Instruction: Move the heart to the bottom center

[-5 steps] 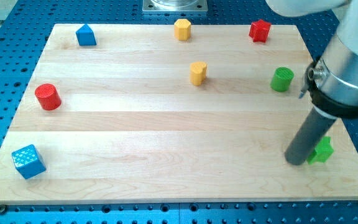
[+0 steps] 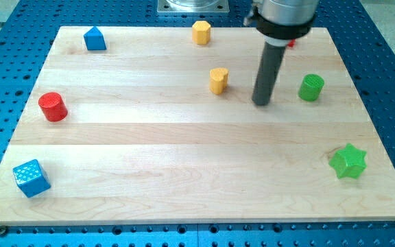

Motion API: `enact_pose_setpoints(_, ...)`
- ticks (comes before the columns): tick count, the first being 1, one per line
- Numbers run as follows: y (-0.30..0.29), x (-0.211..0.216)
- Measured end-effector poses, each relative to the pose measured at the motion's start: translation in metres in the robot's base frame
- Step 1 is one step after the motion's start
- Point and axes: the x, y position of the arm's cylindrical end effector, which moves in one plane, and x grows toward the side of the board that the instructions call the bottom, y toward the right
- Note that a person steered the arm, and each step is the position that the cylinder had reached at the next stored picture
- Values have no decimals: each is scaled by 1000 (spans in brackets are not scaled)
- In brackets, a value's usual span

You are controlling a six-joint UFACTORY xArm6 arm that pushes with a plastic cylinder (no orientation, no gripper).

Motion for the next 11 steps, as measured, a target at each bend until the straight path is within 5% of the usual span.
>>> enact_pose_setpoints(1,-24,-32)
enact_pose_setpoints(3,-110,-11)
enact_pose_setpoints(4,-109,-46)
enact_pose_setpoints(5,-148,-36)
enact_pose_setpoints(7,-124,123)
enact_pose_setpoints(11,-128,151)
